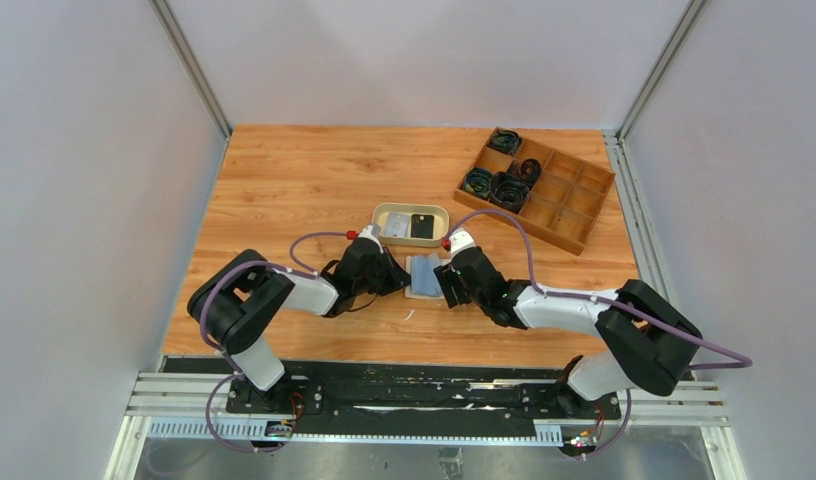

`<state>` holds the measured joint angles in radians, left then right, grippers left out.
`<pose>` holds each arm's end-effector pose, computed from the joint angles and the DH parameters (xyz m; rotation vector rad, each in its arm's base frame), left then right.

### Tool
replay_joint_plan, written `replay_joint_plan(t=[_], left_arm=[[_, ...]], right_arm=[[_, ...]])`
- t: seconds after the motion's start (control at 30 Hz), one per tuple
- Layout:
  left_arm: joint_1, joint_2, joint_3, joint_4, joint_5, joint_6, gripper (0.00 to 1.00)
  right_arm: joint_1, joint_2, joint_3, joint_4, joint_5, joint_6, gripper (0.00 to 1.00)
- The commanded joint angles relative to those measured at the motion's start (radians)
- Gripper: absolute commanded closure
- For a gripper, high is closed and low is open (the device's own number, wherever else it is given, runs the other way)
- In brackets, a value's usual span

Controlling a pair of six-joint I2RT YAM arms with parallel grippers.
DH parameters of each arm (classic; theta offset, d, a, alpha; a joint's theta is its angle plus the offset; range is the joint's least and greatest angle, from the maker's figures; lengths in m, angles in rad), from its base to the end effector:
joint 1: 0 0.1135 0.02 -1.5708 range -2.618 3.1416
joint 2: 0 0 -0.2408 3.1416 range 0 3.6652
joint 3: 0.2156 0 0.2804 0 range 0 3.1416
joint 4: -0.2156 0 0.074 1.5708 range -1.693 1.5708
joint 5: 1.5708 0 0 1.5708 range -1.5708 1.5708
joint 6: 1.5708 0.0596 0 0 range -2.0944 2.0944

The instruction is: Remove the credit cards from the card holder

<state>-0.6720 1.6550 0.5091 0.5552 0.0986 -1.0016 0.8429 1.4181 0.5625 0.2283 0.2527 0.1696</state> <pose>0.2456 -0.2029 0.0544 -0.3258 2.3379 -1.0127 0.2206 0.2252 0.1067 -0.5884 2.1103 0.2979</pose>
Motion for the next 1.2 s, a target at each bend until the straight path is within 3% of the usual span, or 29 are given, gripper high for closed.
replay_joint_plan(t=[0.0,0.23,0.37,0.47,0.63,0.8,1.17], left_arm=[[-0.015,0.046,0.0,-0.094,0.006,0.049,1.0],[-0.015,0.049,0.006,-0.094,0.013,0.052,1.0],[-0.015,0.035,0.002,-0.095,0.013,0.055,1.0],[-0.015,0.008,0.007,-0.115,0.005,0.064,1.0],[-0.015,-0.053,0.017,-0.183,-0.034,0.096,1.0],[-0.017,-0.089,0.023,-0.213,-0.053,0.106,1.0],[-0.038,-0.099,0.034,-0.213,-0.061,0.095,1.0]], right_arm=[[0.012,-0.015,-0.01,0.027,0.099,0.024,0.3],[0.002,-0.037,0.003,-0.02,0.21,0.042,0.3],[-0.013,-0.092,-0.004,-0.046,0.178,0.038,0.29],[-0.015,-0.143,0.005,-0.067,0.108,0.019,0.29],[-0.015,-0.198,0.034,-0.048,-0.14,0.002,0.28],[-0.011,-0.106,0.154,-0.078,-0.338,0.123,0.28],[-0.008,0.126,0.323,-0.201,-0.229,0.265,0.28]])
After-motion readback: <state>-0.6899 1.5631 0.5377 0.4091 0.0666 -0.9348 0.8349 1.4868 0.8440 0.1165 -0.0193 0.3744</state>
